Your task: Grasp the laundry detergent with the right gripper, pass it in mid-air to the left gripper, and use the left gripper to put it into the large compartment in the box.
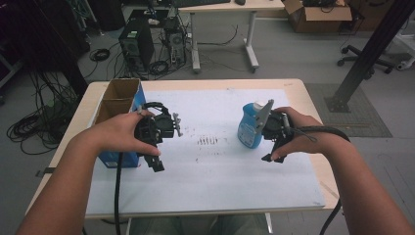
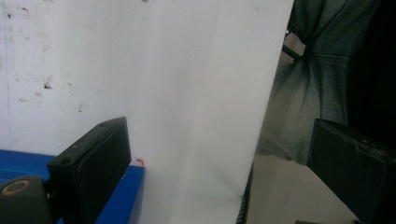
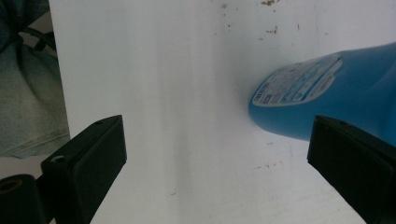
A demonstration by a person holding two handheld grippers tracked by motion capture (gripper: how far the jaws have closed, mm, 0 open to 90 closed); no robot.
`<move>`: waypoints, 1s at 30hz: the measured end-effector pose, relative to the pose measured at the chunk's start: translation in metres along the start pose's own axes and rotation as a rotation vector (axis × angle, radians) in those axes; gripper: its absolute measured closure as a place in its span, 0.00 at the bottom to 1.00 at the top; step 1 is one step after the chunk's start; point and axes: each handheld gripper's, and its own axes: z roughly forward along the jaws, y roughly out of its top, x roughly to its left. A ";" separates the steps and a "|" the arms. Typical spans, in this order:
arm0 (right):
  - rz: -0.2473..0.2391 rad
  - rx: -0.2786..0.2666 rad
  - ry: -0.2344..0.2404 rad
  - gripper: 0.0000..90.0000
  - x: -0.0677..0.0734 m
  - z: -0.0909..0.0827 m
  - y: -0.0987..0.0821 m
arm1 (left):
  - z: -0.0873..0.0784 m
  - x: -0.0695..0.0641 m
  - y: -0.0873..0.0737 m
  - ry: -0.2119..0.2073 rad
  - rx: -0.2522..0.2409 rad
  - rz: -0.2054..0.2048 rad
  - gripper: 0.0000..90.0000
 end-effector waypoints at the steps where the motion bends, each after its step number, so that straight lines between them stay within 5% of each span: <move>1: 0.013 -0.005 -0.005 0.05 0.000 0.001 -0.003 | 0.000 0.000 0.000 -0.002 0.004 0.001 0.07; 17: 0.224 -0.137 -0.070 0.05 -0.002 0.023 -0.051 | -0.002 0.000 -0.001 -0.001 0.006 0.000 0.07; 30: 0.400 -0.313 -0.142 0.03 -0.009 0.052 -0.079 | -0.001 -0.001 0.002 0.001 0.006 0.001 0.07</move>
